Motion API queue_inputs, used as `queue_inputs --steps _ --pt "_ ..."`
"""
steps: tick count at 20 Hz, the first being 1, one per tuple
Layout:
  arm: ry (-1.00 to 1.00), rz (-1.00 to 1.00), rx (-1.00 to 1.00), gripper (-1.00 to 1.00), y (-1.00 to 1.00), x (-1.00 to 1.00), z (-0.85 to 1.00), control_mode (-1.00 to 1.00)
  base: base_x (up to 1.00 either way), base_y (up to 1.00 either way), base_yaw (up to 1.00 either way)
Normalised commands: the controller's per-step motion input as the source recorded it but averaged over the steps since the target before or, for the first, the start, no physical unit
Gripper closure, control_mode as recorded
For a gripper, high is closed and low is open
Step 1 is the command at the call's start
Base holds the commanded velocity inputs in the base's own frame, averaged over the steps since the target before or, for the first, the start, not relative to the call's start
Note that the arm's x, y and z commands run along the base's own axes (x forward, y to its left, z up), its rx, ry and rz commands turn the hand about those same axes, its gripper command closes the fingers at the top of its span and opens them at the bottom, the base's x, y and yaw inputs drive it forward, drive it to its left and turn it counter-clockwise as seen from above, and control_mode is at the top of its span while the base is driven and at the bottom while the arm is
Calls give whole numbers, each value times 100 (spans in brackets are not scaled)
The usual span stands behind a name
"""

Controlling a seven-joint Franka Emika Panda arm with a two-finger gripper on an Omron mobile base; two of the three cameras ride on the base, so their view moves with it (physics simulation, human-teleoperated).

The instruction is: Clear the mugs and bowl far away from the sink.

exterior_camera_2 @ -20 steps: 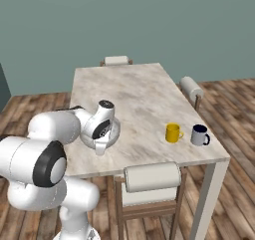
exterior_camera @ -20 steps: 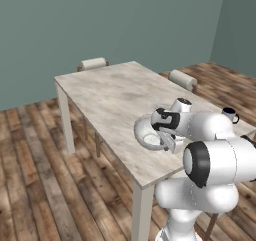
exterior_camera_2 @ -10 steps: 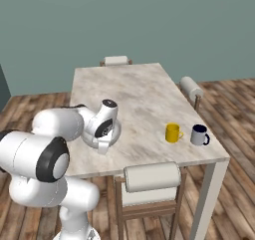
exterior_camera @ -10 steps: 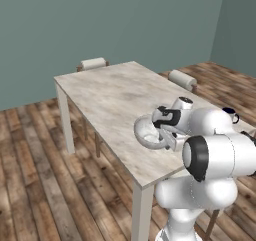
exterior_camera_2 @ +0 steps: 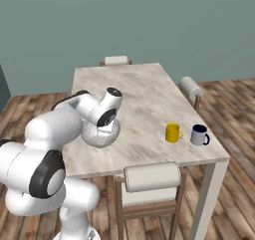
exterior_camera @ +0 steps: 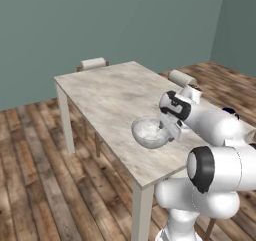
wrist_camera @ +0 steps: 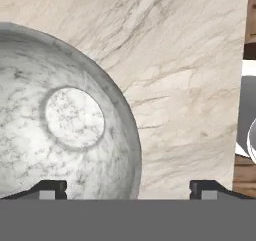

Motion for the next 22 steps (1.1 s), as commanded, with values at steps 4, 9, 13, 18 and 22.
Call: queue_inputs --steps 4,9,13,18,22 --pt "21 4 11 -100 0 -9 100 -100 0 0 0" --pt "0 17 -3 -100 0 -58 100 -100 0 0 0" --pt "-17 28 -22 -100 0 -100 69 -100 0 0 0" --pt "-32 36 -29 -100 0 -100 21 -100 0 0 0" --pt "-48 33 -21 -100 0 -100 21 -100 0 0 0"
